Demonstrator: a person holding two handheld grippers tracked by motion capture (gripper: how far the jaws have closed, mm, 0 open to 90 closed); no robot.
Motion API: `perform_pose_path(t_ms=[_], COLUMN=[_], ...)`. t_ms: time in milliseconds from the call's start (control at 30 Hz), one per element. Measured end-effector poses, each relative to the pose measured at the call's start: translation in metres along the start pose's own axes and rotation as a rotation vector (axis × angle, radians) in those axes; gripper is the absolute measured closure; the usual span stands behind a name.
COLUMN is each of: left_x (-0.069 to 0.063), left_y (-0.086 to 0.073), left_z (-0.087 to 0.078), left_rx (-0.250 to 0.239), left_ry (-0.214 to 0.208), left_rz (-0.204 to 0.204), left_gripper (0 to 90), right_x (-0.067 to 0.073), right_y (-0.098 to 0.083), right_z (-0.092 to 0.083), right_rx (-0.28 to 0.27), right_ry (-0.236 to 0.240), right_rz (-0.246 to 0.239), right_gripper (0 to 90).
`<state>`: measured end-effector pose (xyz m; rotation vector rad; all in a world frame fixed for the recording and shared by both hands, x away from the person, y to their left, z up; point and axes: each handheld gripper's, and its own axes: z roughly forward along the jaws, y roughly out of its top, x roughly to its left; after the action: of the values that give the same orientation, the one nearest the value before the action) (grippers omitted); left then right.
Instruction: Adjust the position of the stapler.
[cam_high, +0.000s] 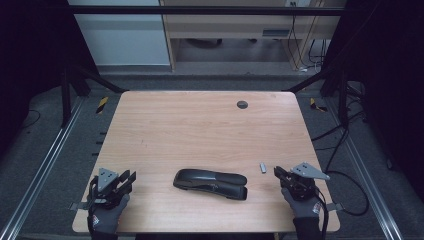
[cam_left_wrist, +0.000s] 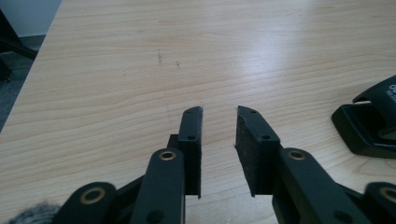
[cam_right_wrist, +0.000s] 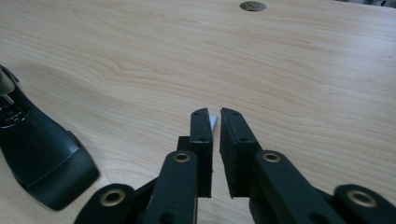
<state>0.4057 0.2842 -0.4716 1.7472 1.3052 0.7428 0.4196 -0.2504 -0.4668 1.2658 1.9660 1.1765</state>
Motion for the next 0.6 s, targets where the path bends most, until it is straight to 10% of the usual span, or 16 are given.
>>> perform_pose_path(t_ms=[600], left_x=[-0.008], left_y=[0.007], left_z=[-0.002], left_rx=[-0.011], left_ry=[-0.053], left_rz=[0.021], left_gripper=[89.4], right_x=[0.039], right_y=[-0.008], right_z=[0.009], right_rx=[0.054], right_ry=[0.154], right_rz=[-0.057], right_gripper=[90.0])
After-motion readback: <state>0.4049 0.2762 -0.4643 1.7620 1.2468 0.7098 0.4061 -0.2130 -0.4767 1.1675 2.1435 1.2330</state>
